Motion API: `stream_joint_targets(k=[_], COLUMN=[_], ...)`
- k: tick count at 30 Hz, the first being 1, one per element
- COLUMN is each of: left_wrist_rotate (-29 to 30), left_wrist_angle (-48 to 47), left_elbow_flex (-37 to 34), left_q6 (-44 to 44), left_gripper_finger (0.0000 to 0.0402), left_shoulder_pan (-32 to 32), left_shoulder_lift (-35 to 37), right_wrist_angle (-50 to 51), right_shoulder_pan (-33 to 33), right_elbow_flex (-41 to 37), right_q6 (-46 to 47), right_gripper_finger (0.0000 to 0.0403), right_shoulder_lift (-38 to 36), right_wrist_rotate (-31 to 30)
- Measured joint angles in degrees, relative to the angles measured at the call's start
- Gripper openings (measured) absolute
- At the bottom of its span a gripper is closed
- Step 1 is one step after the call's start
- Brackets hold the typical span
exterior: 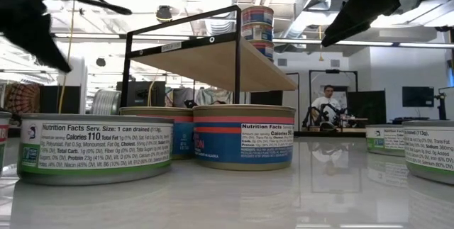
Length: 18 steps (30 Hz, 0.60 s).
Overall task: Stack canned seafood by type on shelf
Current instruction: Put the green tuna can on the shelf
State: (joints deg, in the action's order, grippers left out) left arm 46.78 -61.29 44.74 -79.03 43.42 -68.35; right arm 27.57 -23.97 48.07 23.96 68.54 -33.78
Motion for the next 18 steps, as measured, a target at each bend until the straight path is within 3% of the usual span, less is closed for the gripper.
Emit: stream_joint_targets(k=[4, 12, 15, 18], left_wrist_rotate=[2.1, 11.4, 11.1, 6.2], left_wrist_angle=[-9.1, -15.2, -12.7, -8.2], left_elbow_flex=[2.8, 2.5, 1.7, 1.7], left_q6=[-5.6, -16.1, -12.4, -4.2], left_gripper_finger=[0.0059, 0.0216, 0.0251, 0.0262], left_shoulder_pan=[-4.2, -11.4, -14.6, -19.0], left_shoulder_lift=[0.8, 8.3, 13.9, 19.9], right_wrist_angle=[-0.5, -1.9, -3.2, -4.0], right_shoulder_pan=[0.0, 0.0, 0.0, 0.0], right_elbow_flex=[0.0, 0.0, 0.0, 0.0], right_q6=[0.2, -0.5, -1.8, -3.3], right_gripper_finger=[0.0303, 0.0303, 0.0303, 0.0303], right_shoulder_lift=[0.0, 0.1, 0.1, 0.1], right_wrist_rotate=[-0.5, -0.9, -0.9, -0.9])
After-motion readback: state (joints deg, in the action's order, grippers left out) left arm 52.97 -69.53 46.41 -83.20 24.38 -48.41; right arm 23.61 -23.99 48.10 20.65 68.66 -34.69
